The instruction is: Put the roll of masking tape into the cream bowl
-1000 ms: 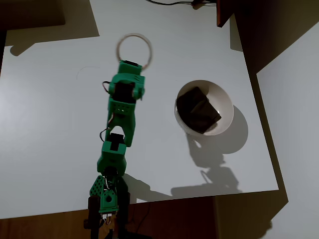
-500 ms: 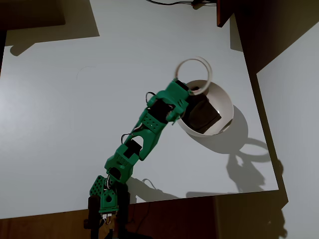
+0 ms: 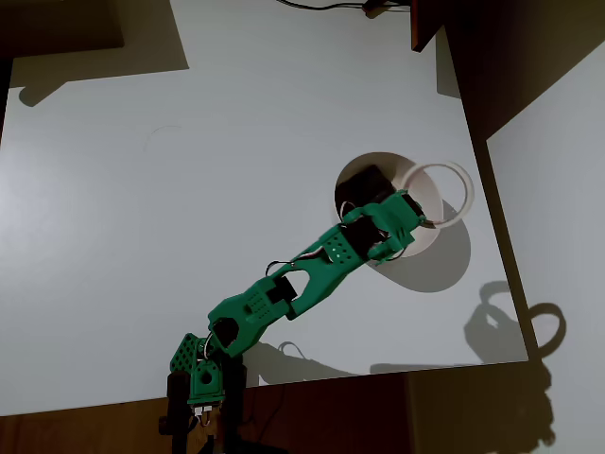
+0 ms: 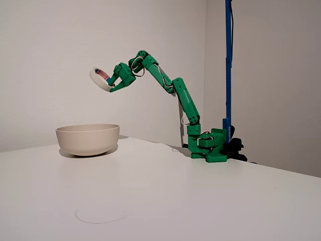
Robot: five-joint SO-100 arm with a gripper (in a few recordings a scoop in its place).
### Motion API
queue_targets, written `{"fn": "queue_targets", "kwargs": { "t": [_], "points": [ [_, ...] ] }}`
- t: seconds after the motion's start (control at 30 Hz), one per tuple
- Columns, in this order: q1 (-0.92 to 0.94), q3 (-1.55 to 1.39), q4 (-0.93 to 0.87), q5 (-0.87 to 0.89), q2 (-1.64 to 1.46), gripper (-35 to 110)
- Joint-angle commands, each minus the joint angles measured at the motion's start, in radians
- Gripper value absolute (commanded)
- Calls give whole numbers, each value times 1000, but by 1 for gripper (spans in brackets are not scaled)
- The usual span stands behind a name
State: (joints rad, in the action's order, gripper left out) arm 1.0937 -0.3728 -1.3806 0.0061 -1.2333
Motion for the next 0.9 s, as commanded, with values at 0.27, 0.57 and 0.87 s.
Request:
{"fn": "queue_targets", "kwargs": {
  "t": [0.27,0.57,0.87],
  "points": [
    [-9,58,124,-35,110,-8],
    [-37,58,132,-49,213,-8],
    [-34,58,130,17,227,9]
  ]
}}
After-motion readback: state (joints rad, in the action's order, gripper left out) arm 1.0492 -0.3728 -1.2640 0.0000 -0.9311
